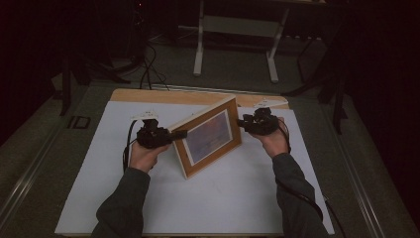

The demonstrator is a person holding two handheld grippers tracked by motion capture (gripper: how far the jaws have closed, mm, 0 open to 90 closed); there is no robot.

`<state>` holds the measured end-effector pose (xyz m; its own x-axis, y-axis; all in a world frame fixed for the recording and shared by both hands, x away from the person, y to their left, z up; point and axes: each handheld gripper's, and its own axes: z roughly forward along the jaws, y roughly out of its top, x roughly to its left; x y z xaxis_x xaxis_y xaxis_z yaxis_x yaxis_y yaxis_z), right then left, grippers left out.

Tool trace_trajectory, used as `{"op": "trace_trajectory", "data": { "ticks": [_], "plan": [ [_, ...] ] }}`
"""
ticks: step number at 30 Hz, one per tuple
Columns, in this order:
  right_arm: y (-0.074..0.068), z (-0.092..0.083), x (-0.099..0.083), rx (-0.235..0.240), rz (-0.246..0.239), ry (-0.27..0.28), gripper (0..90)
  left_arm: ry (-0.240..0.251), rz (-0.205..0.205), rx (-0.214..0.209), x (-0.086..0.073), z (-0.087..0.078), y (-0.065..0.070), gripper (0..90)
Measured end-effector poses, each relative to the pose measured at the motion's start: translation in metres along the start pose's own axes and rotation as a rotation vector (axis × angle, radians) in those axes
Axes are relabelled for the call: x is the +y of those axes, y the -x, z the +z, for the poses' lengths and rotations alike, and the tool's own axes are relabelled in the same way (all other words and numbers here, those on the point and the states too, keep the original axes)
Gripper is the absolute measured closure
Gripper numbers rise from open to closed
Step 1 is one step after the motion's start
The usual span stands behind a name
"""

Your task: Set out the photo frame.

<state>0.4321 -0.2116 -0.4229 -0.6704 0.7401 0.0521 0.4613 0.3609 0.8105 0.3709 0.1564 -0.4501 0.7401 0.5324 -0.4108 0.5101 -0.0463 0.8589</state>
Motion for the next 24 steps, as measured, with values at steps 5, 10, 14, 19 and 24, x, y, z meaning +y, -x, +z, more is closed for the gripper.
{"op": "trace_trajectory", "data": {
  "ticks": [5,10,14,19,24],
  "plan": [
    [0.005,-0.003,-0.001,0.000,0.013,0.003,58.9,-0.021,0.012,-0.028,0.003,-0.001,-0.005,75.8],
    [0.006,-0.004,0.001,0.004,0.012,0.005,58.9,-0.032,0.017,-0.063,0.004,-0.002,-0.010,75.4],
    [0.006,-0.003,0.003,0.009,0.004,0.006,57.7,-0.039,0.014,-0.086,0.005,-0.002,-0.014,75.2],
    [0.007,-0.001,0.006,0.018,0.000,0.008,56.8,-0.058,0.028,-0.121,0.008,-0.002,-0.019,75.0],
    [0.008,0.001,0.009,0.040,0.006,0.012,54.7,-0.068,0.044,-0.150,0.010,0.000,-0.022,75.0]
  ]
}}
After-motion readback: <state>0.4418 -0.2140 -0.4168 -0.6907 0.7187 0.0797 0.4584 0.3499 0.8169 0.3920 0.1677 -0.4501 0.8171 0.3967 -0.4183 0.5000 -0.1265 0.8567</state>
